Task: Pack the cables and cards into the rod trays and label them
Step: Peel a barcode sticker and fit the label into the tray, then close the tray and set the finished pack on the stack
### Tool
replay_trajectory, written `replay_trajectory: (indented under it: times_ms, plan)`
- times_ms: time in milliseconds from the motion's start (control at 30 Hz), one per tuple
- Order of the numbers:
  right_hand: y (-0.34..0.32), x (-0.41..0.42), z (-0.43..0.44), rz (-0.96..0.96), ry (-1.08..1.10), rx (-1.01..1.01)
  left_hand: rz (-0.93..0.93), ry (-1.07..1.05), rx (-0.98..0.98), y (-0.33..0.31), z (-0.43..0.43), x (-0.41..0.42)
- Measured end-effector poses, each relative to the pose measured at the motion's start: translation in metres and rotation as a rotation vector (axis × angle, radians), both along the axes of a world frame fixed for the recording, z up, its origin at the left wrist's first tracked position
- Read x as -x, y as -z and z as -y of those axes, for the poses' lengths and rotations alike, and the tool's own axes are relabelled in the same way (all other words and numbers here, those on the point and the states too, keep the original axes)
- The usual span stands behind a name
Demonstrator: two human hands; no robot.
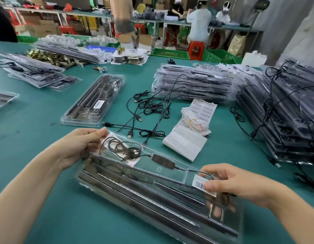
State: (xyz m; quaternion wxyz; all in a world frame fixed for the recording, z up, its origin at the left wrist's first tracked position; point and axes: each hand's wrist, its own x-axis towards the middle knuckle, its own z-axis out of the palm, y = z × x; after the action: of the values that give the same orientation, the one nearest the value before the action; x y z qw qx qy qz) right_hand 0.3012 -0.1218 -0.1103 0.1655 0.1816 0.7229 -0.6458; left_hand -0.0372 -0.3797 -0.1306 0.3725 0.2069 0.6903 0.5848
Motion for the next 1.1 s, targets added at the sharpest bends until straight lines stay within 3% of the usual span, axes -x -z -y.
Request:
replay_trajectory:
  times_ms: [133,233,333,400,467,600,733,833,967,1100]
  plan:
    - [0.0,0.013,0.003,-0.055,0.048,0.04,-0.04,-0.033,0.036,-0.011,0.002,0.016]
    - [-0.002,0.028,0.004,-0.117,0.103,0.041,0.185,0.049,-0.229,-0.013,0.02,0.041]
    - [-0.011,0.055,0.009,-0.21,0.218,0.024,0.411,-0.206,-0.464,-0.006,0.029,0.058]
    - [-0.019,0.085,0.017,-0.256,0.284,0.01,0.435,-0.355,-0.505,0.002,0.02,0.056]
    - [-0.025,0.124,0.029,-0.296,0.378,0.063,0.299,-0.412,-0.443,0.009,0.002,0.044]
    - [-0.038,0.228,0.058,-0.298,0.554,0.184,-0.148,-0.481,-0.281,0.025,-0.027,0.016]
    - [-0.04,0.315,0.083,-0.164,0.711,0.279,-0.37,-0.735,-0.332,0.036,-0.03,0.008]
    - [-0.034,0.353,0.101,-0.133,0.814,0.277,-0.664,-0.891,-0.183,0.044,-0.015,0.015]
    - [-0.021,0.391,0.118,-0.109,0.831,0.213,-1.142,-0.645,0.16,0.039,-0.013,0.02]
    - [-0.008,0.406,0.125,-0.113,0.79,0.062,-1.108,-0.443,0.336,0.038,-0.02,0.021]
